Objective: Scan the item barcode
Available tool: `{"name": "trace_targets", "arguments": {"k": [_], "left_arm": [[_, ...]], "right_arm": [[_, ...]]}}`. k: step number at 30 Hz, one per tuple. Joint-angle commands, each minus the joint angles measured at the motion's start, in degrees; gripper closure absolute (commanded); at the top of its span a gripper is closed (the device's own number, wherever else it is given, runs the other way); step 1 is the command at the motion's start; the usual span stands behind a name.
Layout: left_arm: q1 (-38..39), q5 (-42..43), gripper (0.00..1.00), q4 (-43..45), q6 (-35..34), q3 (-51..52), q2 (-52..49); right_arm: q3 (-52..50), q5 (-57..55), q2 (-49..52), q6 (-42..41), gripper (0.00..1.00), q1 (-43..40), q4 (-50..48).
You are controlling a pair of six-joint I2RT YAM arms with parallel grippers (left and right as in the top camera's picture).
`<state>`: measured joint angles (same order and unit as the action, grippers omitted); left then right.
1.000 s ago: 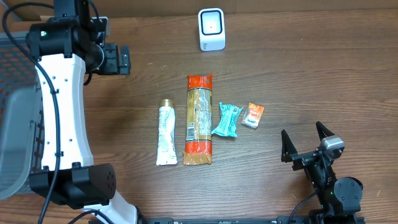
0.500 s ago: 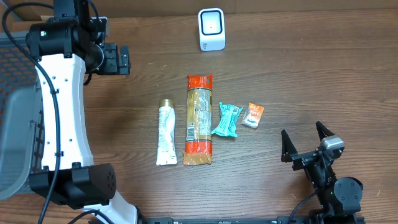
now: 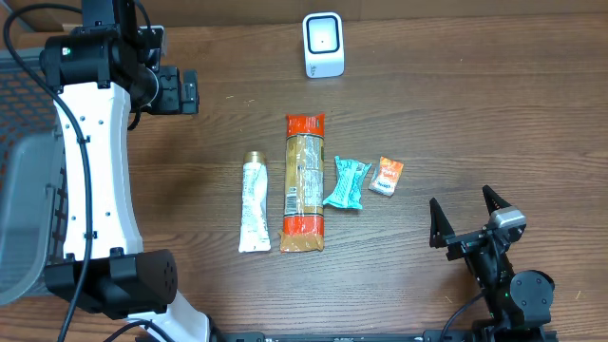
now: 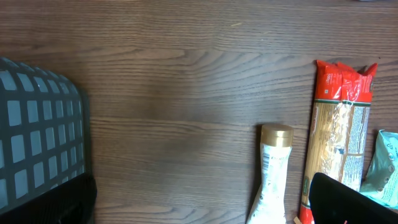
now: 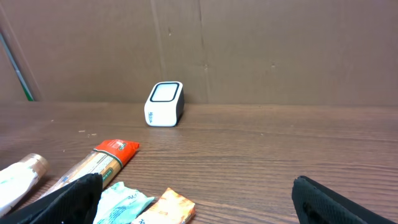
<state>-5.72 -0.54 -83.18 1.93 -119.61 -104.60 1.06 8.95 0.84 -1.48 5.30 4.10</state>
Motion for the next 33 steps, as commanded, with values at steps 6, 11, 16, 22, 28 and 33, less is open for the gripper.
{"name": "trace_targets", "arguments": {"k": [6,11,16,22,28,33], "left_arm": [[0.0,-0.5,0.0,-0.1,1.1,0.0,-0.5],[0.0,-0.5,0.0,-0.1,1.1,0.0,-0.5],[0.0,-0.5,0.0,-0.1,1.1,0.0,-0.5],[0.0,-0.5,0.0,-0.1,1.1,0.0,-0.5],[0.0,-0.5,0.01,-0.1,1.1,0.0,-0.5],[0.0,-0.5,0.0,-0.1,1.1,0.0,-0.5]], "right_arm": [[-0.6,-0.4,-0.7,0.0,0.0,0.3,-0.2],[-0.6,-0.4,-0.7,0.0,0.0,0.3,-0.2],[-0.6,-0.3,-0.7,0.0,0.0,0.3,-1.6],[-0.6,0.4,-0.7,-0.1,0.0,0.3,-0.1],[-0.6,4.6,-0.3,-1.6,0.0,0.3,-0.4],[-0.2,8.3,2.4,-2.0,0.0,0.3,-0.4]]}}
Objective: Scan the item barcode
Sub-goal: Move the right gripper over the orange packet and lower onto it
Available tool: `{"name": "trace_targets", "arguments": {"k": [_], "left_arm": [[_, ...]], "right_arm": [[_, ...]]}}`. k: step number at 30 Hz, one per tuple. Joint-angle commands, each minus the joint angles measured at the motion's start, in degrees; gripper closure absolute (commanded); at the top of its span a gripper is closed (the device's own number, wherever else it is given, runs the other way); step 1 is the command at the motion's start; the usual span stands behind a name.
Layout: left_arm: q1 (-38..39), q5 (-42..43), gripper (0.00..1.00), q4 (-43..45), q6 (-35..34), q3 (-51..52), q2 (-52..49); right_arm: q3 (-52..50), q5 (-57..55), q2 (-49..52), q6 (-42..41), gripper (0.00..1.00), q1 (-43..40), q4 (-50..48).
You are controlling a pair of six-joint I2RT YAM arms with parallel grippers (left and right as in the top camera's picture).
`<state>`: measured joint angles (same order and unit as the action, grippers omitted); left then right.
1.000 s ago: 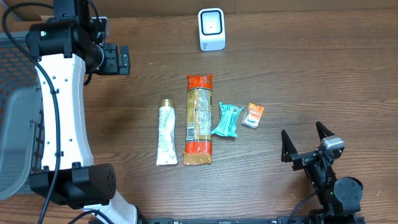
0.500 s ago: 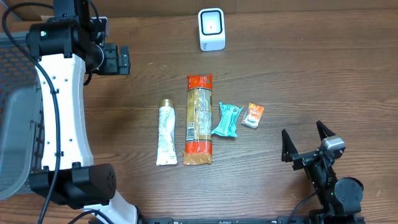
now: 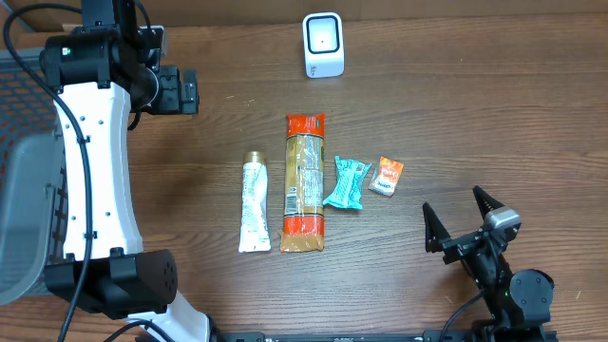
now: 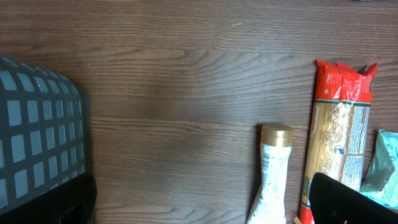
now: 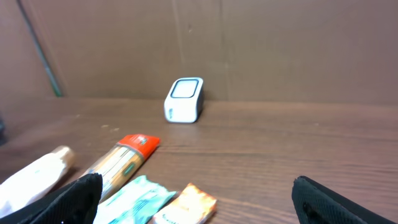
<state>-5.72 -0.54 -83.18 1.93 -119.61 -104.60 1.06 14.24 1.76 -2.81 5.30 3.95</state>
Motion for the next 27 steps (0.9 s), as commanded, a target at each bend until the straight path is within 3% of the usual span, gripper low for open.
{"name": "trace_targets", "arguments": {"k": [1,10,21,27], "left_arm": [[0.0,-0.5,0.0,-0.1,1.1,0.0,-0.5],[0.0,-0.5,0.0,-0.1,1.1,0.0,-0.5],[0.0,-0.5,0.0,-0.1,1.1,0.0,-0.5],[0.0,-0.5,0.0,-0.1,1.1,0.0,-0.5]], "right_arm": [[0.2,3.6,2.4,-0.9,0.0,0.3,-0.1],[12.6,9.3,20.1,-1.9,0.0,0.2,2.5],[56.3,11.7,61.5,-1.9,0.0,0.2,41.9],[64.5,22.4,78.8,-1.9,0.0,0.2,45.5]]}}
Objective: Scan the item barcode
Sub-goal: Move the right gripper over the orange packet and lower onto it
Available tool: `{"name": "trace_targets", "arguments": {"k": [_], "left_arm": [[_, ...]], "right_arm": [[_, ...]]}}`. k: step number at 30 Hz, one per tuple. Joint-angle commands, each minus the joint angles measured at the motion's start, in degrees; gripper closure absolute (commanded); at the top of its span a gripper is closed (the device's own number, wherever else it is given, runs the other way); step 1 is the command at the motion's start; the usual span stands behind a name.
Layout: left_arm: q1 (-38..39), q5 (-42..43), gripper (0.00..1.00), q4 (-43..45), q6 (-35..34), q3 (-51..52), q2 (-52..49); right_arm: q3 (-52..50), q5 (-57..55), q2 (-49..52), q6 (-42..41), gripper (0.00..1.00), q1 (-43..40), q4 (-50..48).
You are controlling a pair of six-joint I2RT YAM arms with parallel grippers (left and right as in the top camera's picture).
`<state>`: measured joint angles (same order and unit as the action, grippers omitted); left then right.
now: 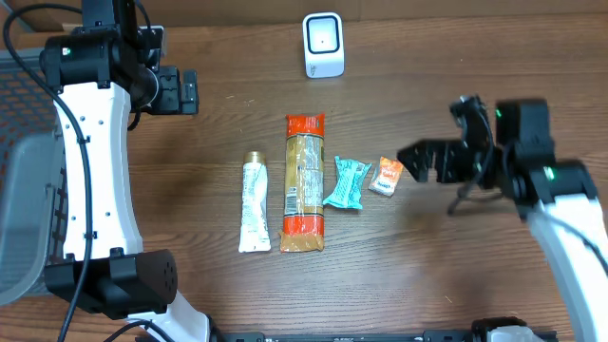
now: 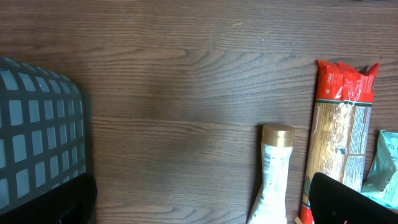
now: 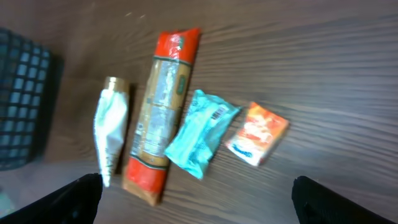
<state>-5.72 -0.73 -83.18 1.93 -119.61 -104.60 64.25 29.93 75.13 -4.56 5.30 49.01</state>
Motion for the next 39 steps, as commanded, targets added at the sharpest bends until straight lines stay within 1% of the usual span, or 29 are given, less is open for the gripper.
{"name": "trace_targets", "arguments": {"k": [1,3,5,8,9,12,15,16,22,28,31,34,39], "left_arm": [[0.0,-0.3,0.0,-0.1,1.1,0.0,-0.5],[0.0,-0.3,0.0,-0.1,1.1,0.0,-0.5],[0.0,-0.3,0.0,-0.1,1.1,0.0,-0.5],[0.0,-0.3,0.0,-0.1,1.1,0.0,-0.5],[0.0,-0.3,0.0,-0.1,1.1,0.0,-0.5],[0.0,-0.3,0.0,-0.1,1.1,0.0,-0.5],[0.0,-0.3,0.01,-0.1,1.1,0.0,-0.5],[0.0,-0.3,0.0,-0.1,1.1,0.0,-0.5],[0.0,-0.3,0.01,-0.1,1.1,0.0,-0.5],[0.0,-0.3,0.0,-0.1,1.1,0.0,-0.5],[0.0,-0.3,0.0,-0.1,1.1,0.0,-0.5],[0.0,-0.3,0.0,-0.1,1.1,0.0,-0.5],[0.0,-0.3,0.0,-0.1,1.1,0.0,-0.5]], "right_arm": [[1.3,6.8,6.7,-0.2,0.0,0.2,0.2],[1.3,6.2,10.8,-0.2,0.0,0.2,0.0],[1.2,6.2,14.4,-1.2,0.07,0.2,-0.1],[0.6,5.8,19.5,-6.9,0.12,0.2,-2.5],[0.4,5.4,21.2,-9.0,0.16,0.2,-3.6],[0.2,3.9,25.2,-13.2,0.32,0.2,-5.7],[0.2,3.6,28.0,-13.7,0.48,0.2,-6.6],[0.1,3.4,28.6,-13.7,0.52,0.2,-6.7],[-1.0,-4.5,29.7,-16.9,0.54,0.2,-7.0],[-4.2,-4.2,29.7,-17.4,0.59,0.2,-11.2],[-6.6,-2.9,29.7,-19.7,0.59,0.2,-14.1],[-8.9,1.5,29.8,-20.2,0.59,0.2,-18.4],[-9.3,1.9,29.8,-22.9,0.59,0.3,-20.8]]}}
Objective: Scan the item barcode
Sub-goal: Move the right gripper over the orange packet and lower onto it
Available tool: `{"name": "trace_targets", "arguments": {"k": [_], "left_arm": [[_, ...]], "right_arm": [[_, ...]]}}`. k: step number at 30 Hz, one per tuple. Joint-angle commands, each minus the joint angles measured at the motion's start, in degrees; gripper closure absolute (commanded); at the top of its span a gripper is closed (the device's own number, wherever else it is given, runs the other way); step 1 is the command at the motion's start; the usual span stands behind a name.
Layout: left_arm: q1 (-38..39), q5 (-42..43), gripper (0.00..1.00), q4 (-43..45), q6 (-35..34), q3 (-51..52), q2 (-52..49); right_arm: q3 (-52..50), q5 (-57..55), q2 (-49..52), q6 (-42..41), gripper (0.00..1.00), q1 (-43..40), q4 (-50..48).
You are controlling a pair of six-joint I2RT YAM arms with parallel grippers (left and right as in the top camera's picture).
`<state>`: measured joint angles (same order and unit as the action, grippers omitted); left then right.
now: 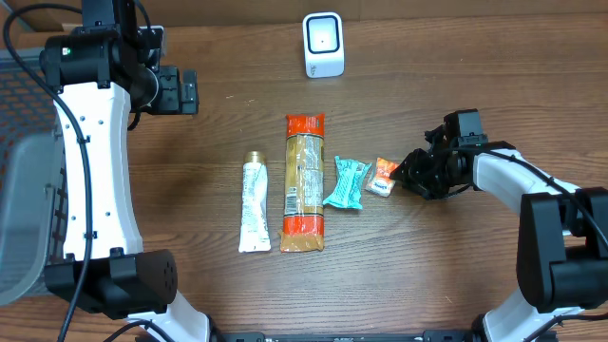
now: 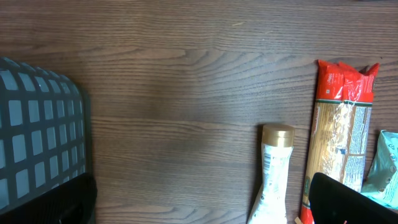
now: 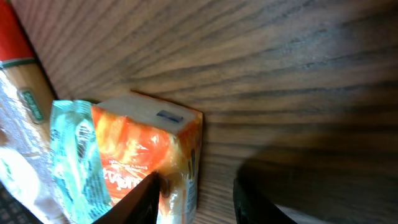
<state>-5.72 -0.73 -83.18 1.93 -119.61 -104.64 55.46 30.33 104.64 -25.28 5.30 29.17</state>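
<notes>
A small orange packet (image 1: 385, 176) lies flat on the table, right of a teal packet (image 1: 346, 182). My right gripper (image 1: 407, 176) is low at the orange packet's right edge. In the right wrist view the orange packet (image 3: 143, 149) fills the left. My right gripper (image 3: 196, 190) is open but narrowed. One finger lies over the packet's face, the other over bare table to its right. The white scanner (image 1: 323, 43) stands at the back. My left gripper (image 2: 202, 186) hangs wide open and empty, high at the far left.
A long pasta bag (image 1: 304, 180) and a white tube (image 1: 254, 204) lie left of the teal packet. A grey basket (image 1: 24, 209) stands at the table's left edge; its corner (image 2: 37, 124) also shows in the left wrist view.
My right gripper was wide open, high above the table to the right of the orange packet. Now it is low at that packet with narrowed jaws. The left arm has not moved.
My right arm first sat low at the near right edge, gripper wide open and facing the scanner. Then it had turned slightly left. Later it was raised over the items, looking down. Now it is at the orange packet. No item has moved.
</notes>
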Motion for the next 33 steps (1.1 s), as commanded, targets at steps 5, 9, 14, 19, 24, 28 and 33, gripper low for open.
{"name": "trace_targets", "arguments": {"k": [5,9,14,19,24,28,33], "left_arm": [[0.0,-0.3,0.0,-0.1,1.1,0.0,-0.5],[0.0,-0.3,0.01,-0.1,1.1,0.0,-0.5],[0.0,-0.3,0.0,-0.1,1.1,0.0,-0.5],[0.0,-0.3,0.0,-0.1,1.1,0.0,-0.5],[0.0,-0.3,0.0,-0.1,1.1,0.0,-0.5],[0.0,-0.3,0.0,-0.1,1.1,0.0,-0.5],[0.0,-0.3,0.0,-0.1,1.1,0.0,-0.5]], "right_arm": [[-0.5,1.3,1.6,-4.9,0.59,1.1,-3.8],[-0.5,1.5,2.9,-6.8,0.59,2.2,-6.1],[-0.5,0.8,3.2,-7.8,0.68,3.1,-7.1],[-0.5,0.7,3.2,-8.0,0.85,3.1,-7.3],[-0.3,2.1,3.1,-7.5,0.96,3.1,-7.6],[0.9,7.1,2.8,-0.7,0.96,2.2,-6.4],[3.9,22.2,2.3,17.9,0.96,-2.4,0.5]]}}
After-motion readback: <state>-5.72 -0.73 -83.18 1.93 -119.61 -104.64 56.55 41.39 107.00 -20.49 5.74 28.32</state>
